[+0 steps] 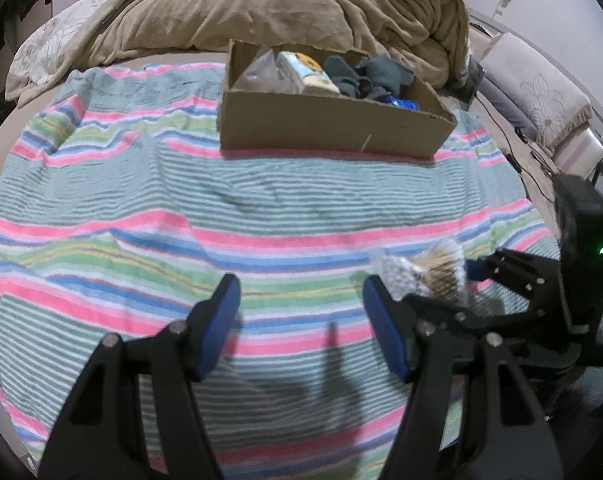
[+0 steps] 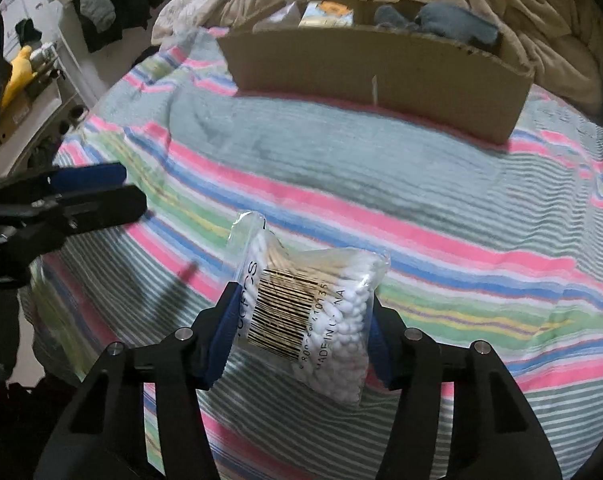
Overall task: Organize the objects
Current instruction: 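Lift the cotton swab bag with the right tool and carry it over the box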
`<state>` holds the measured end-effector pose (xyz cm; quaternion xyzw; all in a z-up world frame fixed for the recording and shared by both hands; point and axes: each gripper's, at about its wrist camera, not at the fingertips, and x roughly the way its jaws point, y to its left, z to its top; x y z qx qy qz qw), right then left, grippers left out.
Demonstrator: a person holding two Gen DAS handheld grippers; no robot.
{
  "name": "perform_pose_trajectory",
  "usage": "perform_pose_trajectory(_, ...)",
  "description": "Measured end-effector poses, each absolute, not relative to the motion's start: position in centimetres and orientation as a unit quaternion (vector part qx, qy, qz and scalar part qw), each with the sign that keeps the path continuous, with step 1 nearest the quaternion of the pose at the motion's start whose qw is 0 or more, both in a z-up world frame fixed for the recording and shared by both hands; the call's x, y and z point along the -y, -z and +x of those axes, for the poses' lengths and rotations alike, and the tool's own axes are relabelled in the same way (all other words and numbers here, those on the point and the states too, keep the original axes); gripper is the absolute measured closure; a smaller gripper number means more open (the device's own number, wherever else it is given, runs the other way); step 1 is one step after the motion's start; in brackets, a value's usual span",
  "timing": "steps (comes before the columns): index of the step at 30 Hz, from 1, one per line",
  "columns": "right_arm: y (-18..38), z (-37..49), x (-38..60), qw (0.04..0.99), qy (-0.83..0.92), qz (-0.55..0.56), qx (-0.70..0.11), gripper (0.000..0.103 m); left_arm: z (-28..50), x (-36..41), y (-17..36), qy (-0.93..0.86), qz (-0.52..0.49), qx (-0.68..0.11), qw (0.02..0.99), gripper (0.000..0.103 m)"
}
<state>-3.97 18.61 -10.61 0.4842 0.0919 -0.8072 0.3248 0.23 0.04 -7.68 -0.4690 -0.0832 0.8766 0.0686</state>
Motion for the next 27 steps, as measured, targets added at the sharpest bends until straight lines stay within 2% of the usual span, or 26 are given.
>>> perform_pose_trajectory(27,2.2,-12.1,-21.5,0.306,0.858,0.407,-0.066,0.043,-5.5,-1.1,3.2,-0.894,-0.437,0.072,0.066,0.038)
